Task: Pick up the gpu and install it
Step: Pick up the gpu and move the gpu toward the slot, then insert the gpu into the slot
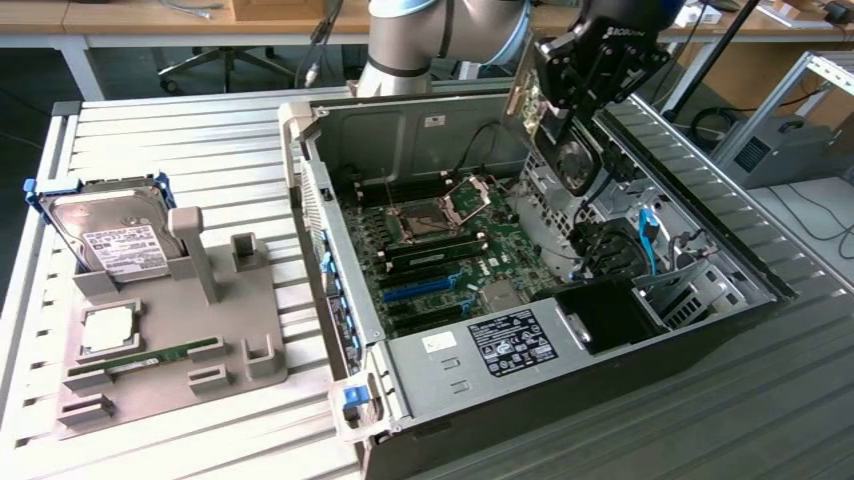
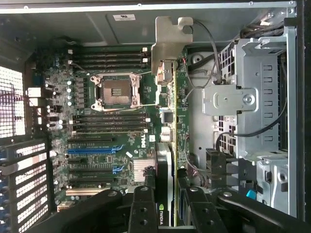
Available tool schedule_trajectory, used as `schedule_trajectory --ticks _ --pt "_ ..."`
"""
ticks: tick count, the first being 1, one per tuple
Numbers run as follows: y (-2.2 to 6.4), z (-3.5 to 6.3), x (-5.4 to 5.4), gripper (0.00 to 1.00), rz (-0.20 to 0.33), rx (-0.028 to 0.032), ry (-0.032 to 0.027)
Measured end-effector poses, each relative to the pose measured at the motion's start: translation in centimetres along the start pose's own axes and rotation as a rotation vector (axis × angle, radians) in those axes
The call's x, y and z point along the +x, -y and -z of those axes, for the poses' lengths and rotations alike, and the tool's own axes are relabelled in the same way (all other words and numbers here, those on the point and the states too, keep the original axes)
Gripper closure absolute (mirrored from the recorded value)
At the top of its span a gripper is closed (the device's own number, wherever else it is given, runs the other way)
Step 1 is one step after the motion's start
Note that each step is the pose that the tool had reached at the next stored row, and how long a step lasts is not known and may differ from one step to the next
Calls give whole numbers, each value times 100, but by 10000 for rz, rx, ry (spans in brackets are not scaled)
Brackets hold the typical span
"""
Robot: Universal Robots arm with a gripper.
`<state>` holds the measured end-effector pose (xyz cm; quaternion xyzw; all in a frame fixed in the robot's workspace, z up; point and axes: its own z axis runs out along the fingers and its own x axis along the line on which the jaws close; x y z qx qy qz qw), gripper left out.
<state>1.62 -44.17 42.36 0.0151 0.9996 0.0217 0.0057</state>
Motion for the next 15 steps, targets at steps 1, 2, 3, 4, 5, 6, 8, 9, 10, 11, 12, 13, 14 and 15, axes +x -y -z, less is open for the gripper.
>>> schedule_trajectory --ticks 1,2,3,4,5,6,8,9,10,11,12,13,14,15 --pt "1 -17 0 72 0 0 0" --pt "2 -38 0 72 0 1 0" --pt "3 -55 1 72 0 0 0" --pt "7 -158 2 72 0 0 0" --pt "9 -215 2 72 0 2 0" --pt "10 -216 2 72 0 0 0" --pt "10 -216 2 72 0 0 0" --pt "10 -216 2 72 0 0 0" --pt "9 -216 2 72 0 0 0" --pt "9 -216 2 72 0 0 0" --pt "9 -216 2 72 0 0 0" --pt "9 -218 3 72 410 -4 -18" --pt "10 -219 2 72 699 -7 -31" --pt "10 -220 3 72 947 -10 -41"
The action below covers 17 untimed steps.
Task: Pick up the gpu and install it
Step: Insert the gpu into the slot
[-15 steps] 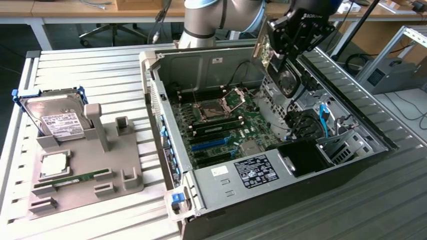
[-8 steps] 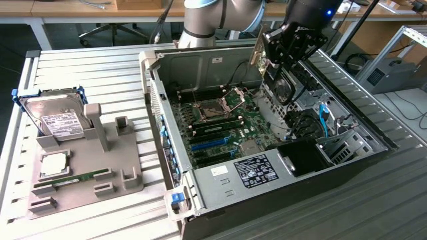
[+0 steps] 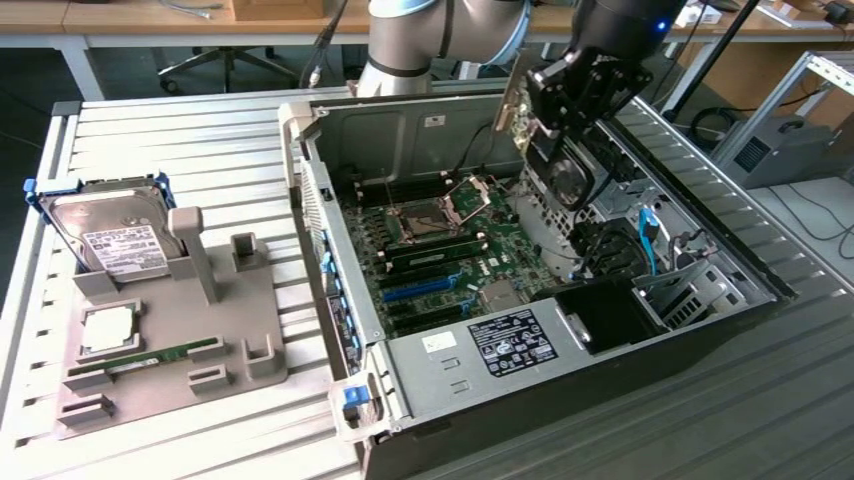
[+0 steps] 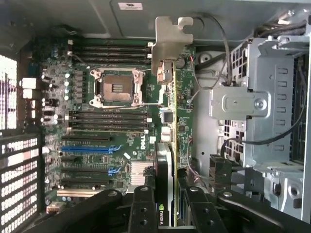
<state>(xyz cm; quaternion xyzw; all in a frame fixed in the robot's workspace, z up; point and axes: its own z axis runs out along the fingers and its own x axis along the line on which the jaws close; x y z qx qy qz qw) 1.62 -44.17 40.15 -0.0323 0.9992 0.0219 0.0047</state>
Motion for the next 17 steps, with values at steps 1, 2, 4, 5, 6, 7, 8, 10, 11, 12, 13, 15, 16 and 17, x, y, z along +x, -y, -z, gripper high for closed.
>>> schedule_trajectory --ticks 1,2,4,5,6,7,8,10,11,12,13,15,16,17 --pt "0 -2 0 72 245 -3 -11" --pt "0 -4 0 72 754 -8 -33" --pt "0 -8 0 72 1407 -15 -61" --pt "0 -9 0 72 1601 -17 -70" --pt "0 -10 0 72 1771 -20 -77" --pt "0 -10 0 72 1956 -21 -85" --pt "1 -12 0 72 2135 -23 -93" --pt "1 -13 0 72 2510 -27 -109" --pt "1 -15 0 72 2794 -30 -121" --pt "1 -16 0 72 2986 -33 -130" --pt "1 -17 0 72 3202 -35 -139" --pt "1 -19 0 72 3639 -39 -159" --pt "1 -20 0 72 3823 -41 -166" --pt "1 -21 0 72 4046 -44 -177"
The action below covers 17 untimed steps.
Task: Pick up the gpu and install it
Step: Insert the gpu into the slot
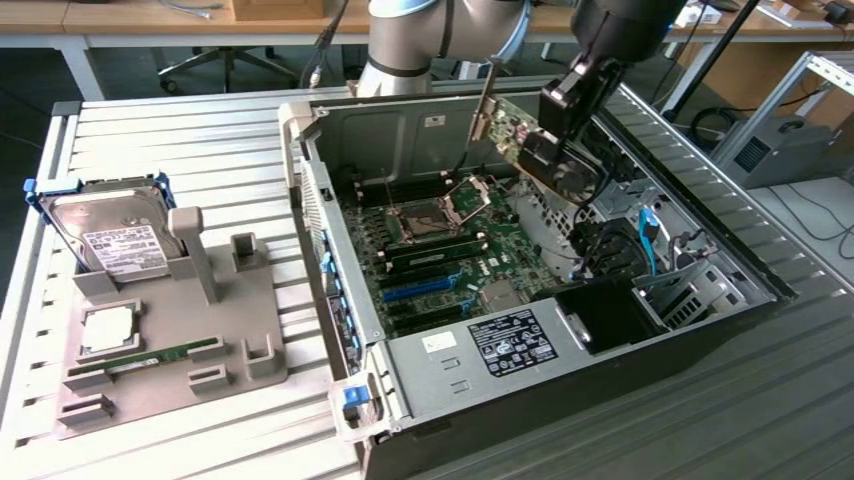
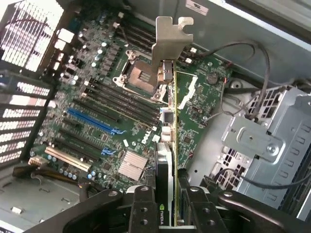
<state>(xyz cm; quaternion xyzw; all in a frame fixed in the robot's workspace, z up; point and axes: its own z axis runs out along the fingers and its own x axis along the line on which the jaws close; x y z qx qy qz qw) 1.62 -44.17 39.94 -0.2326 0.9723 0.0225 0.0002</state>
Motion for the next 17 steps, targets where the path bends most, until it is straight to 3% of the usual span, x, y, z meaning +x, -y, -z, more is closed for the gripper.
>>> schedule_trajectory --ticks 11,17 --pt "1 -12 0 72 2282 -25 -99" --pt "1 -22 0 72 3932 -43 -171"
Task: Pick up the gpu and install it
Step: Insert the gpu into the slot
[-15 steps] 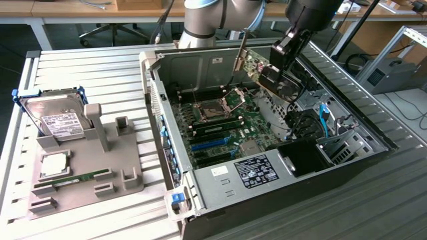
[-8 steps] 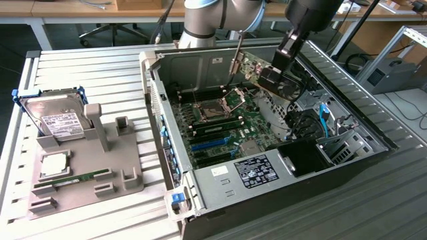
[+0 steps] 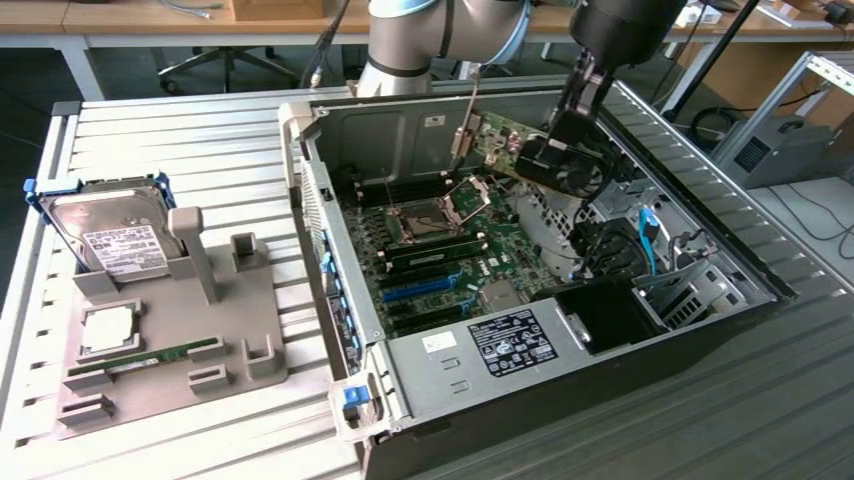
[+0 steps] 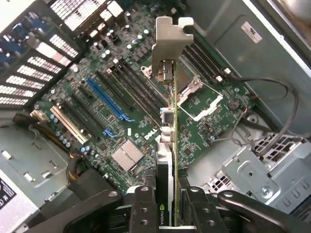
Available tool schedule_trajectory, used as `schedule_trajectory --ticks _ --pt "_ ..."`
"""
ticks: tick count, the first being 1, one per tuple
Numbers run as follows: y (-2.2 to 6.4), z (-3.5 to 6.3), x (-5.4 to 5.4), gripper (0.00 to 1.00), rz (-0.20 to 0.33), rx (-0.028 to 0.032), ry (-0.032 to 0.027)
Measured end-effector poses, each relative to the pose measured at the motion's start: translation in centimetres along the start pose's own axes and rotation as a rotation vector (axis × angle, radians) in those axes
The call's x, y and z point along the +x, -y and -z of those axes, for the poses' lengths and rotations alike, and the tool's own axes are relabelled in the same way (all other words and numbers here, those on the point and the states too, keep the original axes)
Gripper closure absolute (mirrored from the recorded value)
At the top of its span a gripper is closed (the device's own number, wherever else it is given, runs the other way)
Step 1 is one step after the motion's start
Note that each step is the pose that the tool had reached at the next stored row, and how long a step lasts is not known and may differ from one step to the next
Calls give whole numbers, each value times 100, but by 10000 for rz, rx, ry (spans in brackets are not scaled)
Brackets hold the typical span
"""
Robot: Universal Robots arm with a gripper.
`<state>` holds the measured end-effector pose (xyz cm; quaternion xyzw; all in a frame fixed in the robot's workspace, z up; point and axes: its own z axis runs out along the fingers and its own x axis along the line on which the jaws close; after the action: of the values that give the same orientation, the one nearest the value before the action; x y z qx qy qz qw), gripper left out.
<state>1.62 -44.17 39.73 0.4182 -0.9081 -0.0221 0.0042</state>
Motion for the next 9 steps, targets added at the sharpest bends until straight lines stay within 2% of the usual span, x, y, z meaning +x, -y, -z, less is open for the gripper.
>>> schedule_trajectory --ticks 1,2,4,9 --pt "0 -1 0 72 200 -2 -9" --pt "0 -4 0 72 735 -8 -32" --pt "0 -8 0 72 1420 -15 -63" --pt "1 -16 0 72 2749 -30 -121"
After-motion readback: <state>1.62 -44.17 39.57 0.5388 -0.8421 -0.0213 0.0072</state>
